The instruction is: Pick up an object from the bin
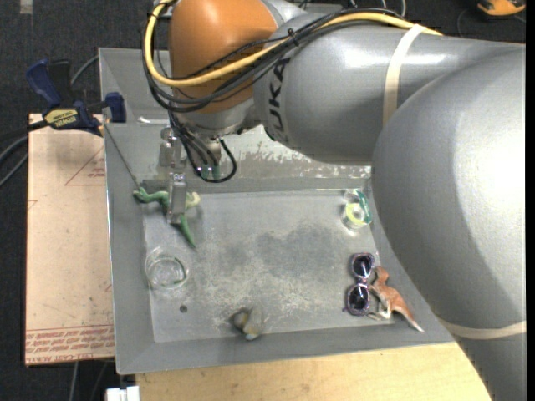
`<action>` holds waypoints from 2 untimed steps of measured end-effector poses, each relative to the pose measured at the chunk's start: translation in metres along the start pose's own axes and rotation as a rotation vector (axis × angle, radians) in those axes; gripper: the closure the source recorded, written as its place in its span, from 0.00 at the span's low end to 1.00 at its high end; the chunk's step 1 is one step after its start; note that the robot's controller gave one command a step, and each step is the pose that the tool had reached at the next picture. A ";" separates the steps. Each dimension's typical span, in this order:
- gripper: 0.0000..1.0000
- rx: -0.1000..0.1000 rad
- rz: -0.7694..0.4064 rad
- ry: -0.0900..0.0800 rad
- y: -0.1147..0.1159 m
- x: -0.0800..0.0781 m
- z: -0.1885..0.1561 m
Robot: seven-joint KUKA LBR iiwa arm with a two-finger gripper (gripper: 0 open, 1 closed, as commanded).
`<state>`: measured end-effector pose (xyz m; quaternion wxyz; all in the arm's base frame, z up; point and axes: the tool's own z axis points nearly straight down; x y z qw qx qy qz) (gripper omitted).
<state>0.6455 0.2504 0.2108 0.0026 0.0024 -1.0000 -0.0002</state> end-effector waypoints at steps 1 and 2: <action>0.00 -0.001 0.004 -0.007 -0.002 -0.002 -0.006; 0.00 0.000 -0.174 0.001 -0.001 0.037 0.055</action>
Offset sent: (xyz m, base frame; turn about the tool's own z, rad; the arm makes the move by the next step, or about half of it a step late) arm -0.0387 -0.0010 -0.0566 -0.1841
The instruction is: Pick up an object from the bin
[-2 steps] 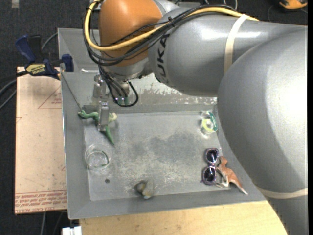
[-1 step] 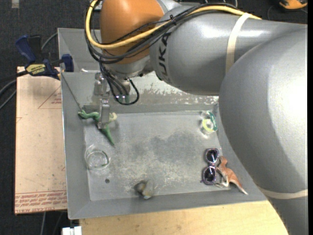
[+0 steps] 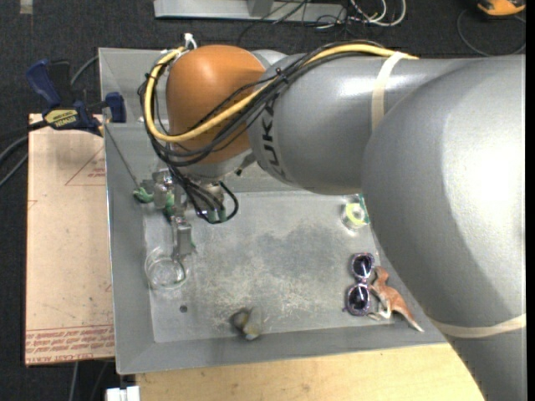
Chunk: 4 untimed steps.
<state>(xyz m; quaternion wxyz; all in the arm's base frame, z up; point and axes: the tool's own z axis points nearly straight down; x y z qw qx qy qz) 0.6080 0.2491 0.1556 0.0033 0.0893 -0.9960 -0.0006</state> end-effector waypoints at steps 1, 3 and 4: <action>0.00 -0.001 -0.022 -0.007 0.001 0.001 0.000; 0.00 -0.002 -0.205 -0.009 0.010 0.037 0.055; 0.00 -0.002 -0.203 -0.005 -0.019 0.045 -0.006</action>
Offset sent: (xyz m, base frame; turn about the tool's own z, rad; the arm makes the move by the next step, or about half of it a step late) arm -0.0560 0.0005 -0.0654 -0.2084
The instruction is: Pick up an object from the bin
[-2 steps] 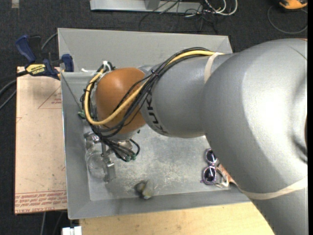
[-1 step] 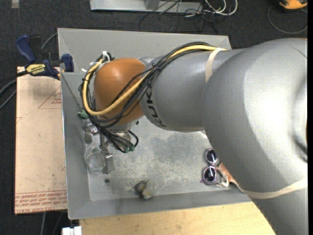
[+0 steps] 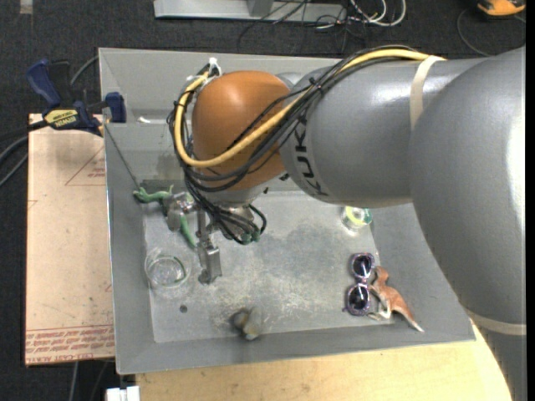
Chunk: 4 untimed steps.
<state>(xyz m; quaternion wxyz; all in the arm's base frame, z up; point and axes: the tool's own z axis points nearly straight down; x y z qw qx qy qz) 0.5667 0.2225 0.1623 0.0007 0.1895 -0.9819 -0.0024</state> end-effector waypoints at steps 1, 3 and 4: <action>0.00 0.001 -0.296 -0.004 0.008 -0.003 0.050; 1.00 -0.002 -0.661 -0.004 0.022 -0.003 0.056; 1.00 -0.004 -0.671 -0.004 0.026 0.022 0.023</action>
Offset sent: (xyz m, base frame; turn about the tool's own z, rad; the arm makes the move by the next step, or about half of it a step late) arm -0.0059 0.0210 -0.0562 -0.6651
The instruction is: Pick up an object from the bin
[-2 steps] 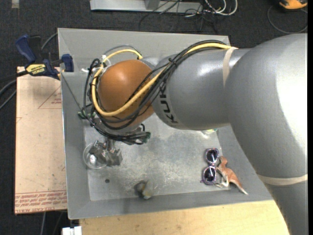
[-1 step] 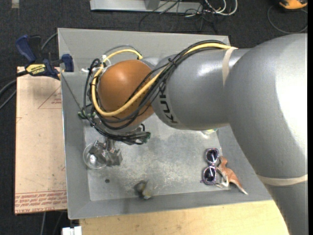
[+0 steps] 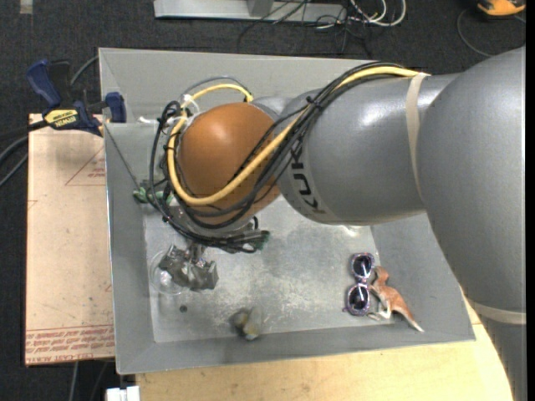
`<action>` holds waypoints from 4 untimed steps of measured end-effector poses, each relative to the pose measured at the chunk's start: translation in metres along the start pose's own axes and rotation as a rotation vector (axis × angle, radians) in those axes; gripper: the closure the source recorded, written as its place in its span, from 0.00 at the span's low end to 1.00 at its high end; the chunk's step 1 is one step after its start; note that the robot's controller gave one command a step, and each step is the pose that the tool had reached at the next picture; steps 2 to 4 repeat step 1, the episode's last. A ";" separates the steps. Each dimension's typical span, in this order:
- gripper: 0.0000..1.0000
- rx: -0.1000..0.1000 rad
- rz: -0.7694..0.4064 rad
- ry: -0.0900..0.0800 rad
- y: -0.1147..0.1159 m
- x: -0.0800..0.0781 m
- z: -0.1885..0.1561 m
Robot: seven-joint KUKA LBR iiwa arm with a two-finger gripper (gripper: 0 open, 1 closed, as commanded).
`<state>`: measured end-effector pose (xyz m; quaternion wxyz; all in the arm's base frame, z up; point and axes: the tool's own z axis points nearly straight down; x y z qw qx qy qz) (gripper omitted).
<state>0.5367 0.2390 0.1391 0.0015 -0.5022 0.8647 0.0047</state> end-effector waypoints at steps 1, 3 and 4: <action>1.00 0.002 -0.042 -0.003 0.000 -0.002 -0.052; 1.00 0.002 -0.042 -0.003 0.000 -0.002 -0.052; 1.00 0.002 -0.042 -0.003 0.000 -0.002 -0.052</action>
Offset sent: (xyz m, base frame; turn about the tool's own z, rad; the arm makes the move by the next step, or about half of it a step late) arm -0.0090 -0.0020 0.1190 0.0097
